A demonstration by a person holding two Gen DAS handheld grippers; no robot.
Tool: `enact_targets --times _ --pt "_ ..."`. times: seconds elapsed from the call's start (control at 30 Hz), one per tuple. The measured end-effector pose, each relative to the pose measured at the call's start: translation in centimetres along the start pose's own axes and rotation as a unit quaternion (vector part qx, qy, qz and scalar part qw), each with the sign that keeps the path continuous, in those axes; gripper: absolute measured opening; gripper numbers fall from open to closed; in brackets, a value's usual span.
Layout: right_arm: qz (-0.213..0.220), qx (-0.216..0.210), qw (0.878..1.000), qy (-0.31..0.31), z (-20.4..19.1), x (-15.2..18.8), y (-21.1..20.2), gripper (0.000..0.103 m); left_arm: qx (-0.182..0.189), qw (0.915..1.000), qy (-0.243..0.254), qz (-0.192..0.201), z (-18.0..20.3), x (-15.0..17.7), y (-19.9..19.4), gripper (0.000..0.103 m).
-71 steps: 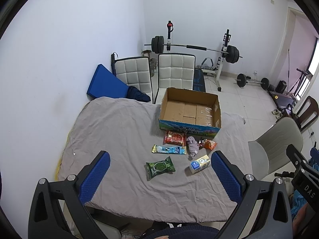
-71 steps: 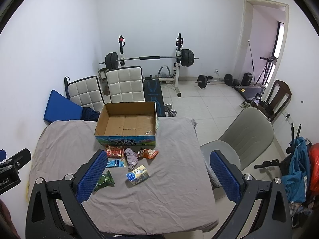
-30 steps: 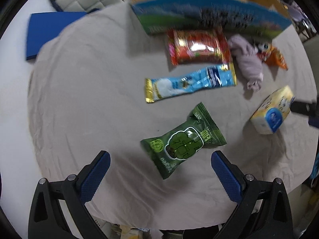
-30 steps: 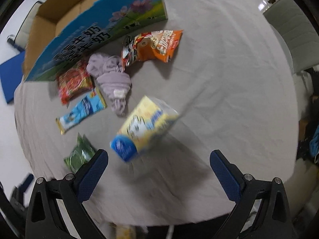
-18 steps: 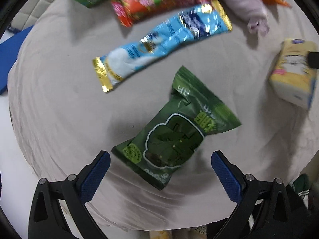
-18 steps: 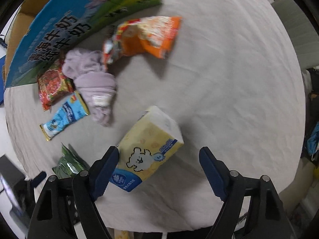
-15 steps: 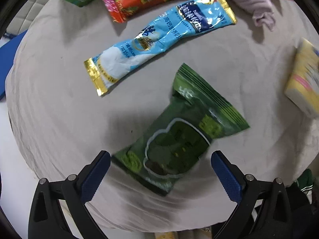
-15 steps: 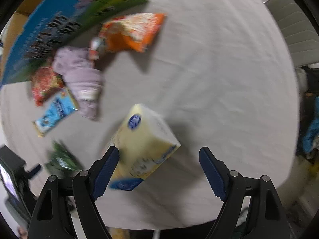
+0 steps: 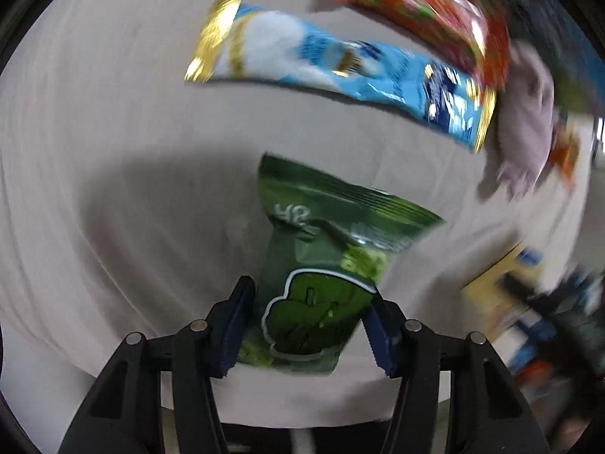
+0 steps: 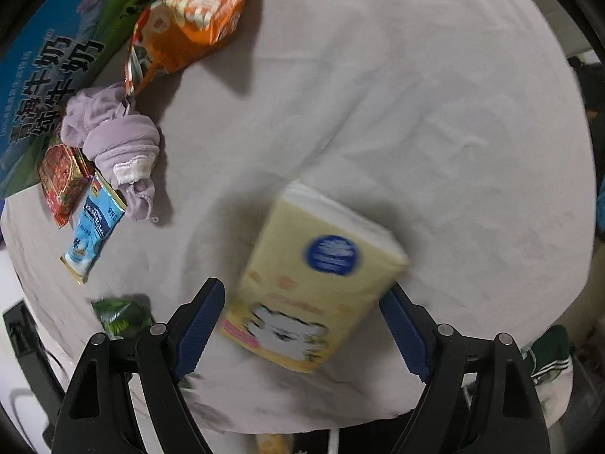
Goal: Organize soft objects
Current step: 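Grasp the green snack bag with the left tool while the right tool grasps the yellow Vinda tissue pack, then carry the green bag with the left tool while the right tool carries the tissue pack into the box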
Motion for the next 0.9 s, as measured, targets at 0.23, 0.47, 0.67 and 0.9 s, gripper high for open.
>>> enact_targets --times 0.23,0.47,0.67,0.9 --pt "0.021 0.11 0.982 -0.154 -4.3 0.9 2.7 0.073 -0.096 0.9905 0.096 0.023 1.3 1.5 0.9 0.054" --pt "0.048 0.156 0.96 -0.226 -6.5 3.3 3.8 0.072 -0.114 0.987 0.111 0.026 1.6 2.4 3.9 0.051" --pt "0.027 0.111 0.981 -0.158 -4.4 4.4 4.9 0.071 -0.118 0.986 0.106 0.05 1.0 4.7 3.8 0.045" --pt "0.053 0.083 0.984 -0.149 -4.2 6.7 6.7 0.066 -0.119 0.984 0.114 0.068 1.4 6.0 -0.4 0.039"
Point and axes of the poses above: each gripper's, at about its wrist camera, not at the fingertips, and y roughly the way its jaws point, z to its right, x to its underside, the point moved 8 cm from there along y, roughly the way its jaws point, and after that the axes turned 6 degrees about -z, right-handed, at the moved point
